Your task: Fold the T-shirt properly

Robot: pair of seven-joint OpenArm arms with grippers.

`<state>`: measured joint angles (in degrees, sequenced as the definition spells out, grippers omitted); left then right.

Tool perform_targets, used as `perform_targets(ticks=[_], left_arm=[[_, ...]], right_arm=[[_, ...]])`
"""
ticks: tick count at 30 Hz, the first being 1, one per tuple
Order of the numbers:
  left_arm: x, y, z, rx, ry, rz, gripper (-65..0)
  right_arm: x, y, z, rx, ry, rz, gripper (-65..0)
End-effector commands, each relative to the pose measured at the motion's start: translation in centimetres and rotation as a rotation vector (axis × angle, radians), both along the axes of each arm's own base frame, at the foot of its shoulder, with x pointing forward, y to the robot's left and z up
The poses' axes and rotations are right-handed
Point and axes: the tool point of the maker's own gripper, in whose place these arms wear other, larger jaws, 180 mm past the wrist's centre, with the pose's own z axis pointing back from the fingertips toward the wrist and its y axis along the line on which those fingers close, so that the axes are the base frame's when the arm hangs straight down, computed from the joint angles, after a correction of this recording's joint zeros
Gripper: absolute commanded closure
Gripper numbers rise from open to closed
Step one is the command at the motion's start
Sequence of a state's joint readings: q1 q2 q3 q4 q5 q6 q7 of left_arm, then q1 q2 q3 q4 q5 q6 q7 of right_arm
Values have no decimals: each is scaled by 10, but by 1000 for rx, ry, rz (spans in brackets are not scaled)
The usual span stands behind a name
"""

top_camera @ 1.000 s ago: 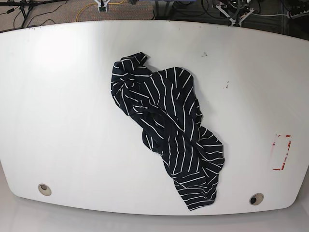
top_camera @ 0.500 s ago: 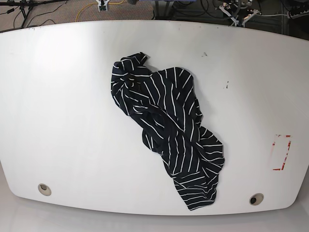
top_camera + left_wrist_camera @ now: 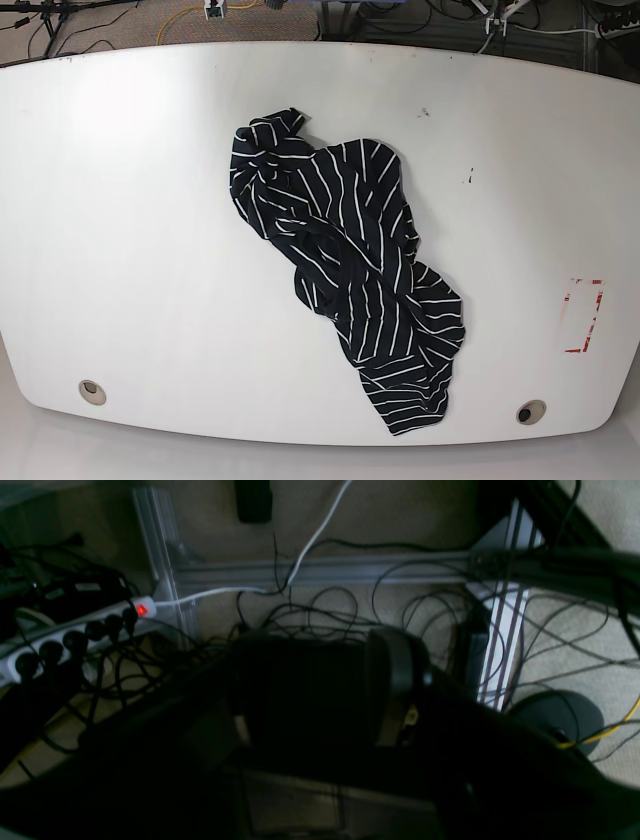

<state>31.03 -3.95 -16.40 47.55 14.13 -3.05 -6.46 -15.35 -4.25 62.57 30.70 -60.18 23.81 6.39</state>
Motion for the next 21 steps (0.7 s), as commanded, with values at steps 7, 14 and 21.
perform_targets(ticks=[7, 14, 21], left_arm=[[-13, -28, 10, -85, -17, -22, -287], [-18, -39, 23, -94, -41, -30, -287], [-40, -47, 29, -109, -9, -56, -289]], right_arm=[[-4, -4, 1, -9, 3, 5, -189], [-4, -4, 1, -8, 3, 5, -189], [-3, -4, 1, -8, 2, 10, -189]])
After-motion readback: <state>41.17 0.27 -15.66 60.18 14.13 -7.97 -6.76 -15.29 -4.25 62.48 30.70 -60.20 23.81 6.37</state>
